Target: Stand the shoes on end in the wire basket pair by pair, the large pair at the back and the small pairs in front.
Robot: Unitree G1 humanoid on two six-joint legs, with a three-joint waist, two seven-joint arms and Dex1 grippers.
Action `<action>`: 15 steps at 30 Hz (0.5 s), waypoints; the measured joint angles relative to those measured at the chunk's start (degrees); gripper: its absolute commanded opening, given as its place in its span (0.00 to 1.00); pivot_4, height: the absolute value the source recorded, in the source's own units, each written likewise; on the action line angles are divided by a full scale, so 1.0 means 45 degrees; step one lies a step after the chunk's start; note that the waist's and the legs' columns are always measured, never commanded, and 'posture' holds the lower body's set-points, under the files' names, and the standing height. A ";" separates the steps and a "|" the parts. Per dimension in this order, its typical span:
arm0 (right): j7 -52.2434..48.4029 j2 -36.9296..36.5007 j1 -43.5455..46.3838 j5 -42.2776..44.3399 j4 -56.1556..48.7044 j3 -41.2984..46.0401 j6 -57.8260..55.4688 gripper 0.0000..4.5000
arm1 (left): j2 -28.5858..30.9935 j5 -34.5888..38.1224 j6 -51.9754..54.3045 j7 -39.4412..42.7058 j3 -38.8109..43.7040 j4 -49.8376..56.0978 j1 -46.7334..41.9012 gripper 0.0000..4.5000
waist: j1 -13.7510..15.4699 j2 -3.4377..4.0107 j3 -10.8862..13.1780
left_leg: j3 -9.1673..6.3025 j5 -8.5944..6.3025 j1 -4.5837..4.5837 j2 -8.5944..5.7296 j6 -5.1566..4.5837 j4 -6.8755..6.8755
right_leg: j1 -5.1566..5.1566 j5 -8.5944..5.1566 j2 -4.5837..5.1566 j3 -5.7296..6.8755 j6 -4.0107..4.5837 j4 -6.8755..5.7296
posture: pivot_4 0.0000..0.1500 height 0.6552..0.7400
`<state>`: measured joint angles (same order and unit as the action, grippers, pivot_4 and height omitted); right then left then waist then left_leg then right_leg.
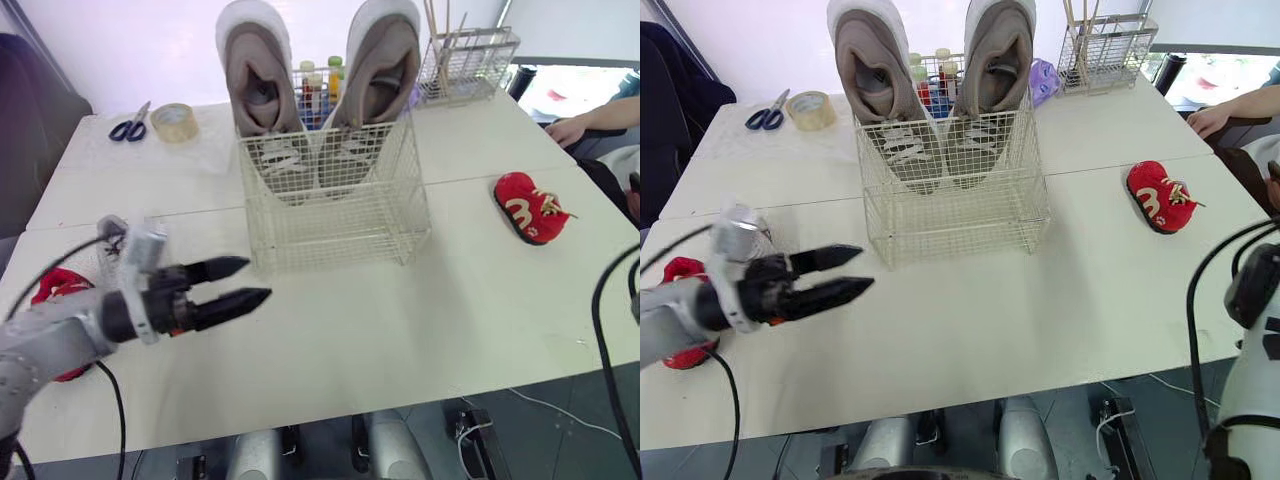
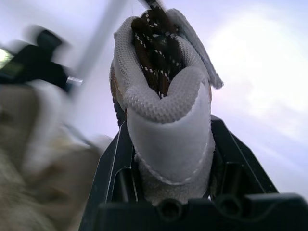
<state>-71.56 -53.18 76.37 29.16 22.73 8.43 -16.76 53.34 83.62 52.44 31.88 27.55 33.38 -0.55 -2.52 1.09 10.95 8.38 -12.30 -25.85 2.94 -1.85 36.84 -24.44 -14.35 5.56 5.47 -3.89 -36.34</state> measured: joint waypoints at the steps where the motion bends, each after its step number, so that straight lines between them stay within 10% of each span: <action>1: -0.0851 0.0233 -0.0016 0.0580 -0.0736 -0.0462 -0.0915 0.29 | 0.0178 0.0318 0.0023 -0.0061 0.0621 0.0000 0.0280 1.00 | 0.0011 -0.0002 0.0001 | 0.0000 0.0000 -0.0012 -0.0006 -0.0001 0.0004 | -0.0003 0.0001 0.0009 0.0000 -0.0001 0.0001 | 1.00 1.00; 9: -0.4576 -0.0539 -0.0043 0.1578 -0.3028 -0.5401 -0.0157 0.29 | 0.1344 0.2191 0.1083 0.0402 0.4711 -0.0959 0.2301 1.00 | 0.0154 -0.0024 0.0006 | 0.0006 -0.0017 -0.0069 -0.0054 -0.0020 0.0044 | -0.0088 -0.0021 0.0070 0.0016 0.0045 0.0032 | 1.00 1.00; 15: -0.4621 -0.1268 0.1646 0.3497 -0.3472 -0.9445 0.3296 0.29 | 0.2772 0.3390 0.1547 0.1424 0.3741 -0.1827 0.0569 1.00 | 0.0112 -0.0042 0.0001 | 0.0051 0.0004 -0.0135 -0.0038 0.0016 0.0031 | -0.0192 -0.0006 0.0071 0.0008 0.0051 0.0014 | 1.00 1.00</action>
<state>-92.35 -58.89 83.78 44.90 7.10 -34.07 -1.93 65.81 98.87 59.40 38.28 44.38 25.16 2.01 -2.02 0.90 10.96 8.61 -12.28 -26.46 2.77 -1.78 36.98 -25.30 -14.37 5.87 5.51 -3.66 -36.28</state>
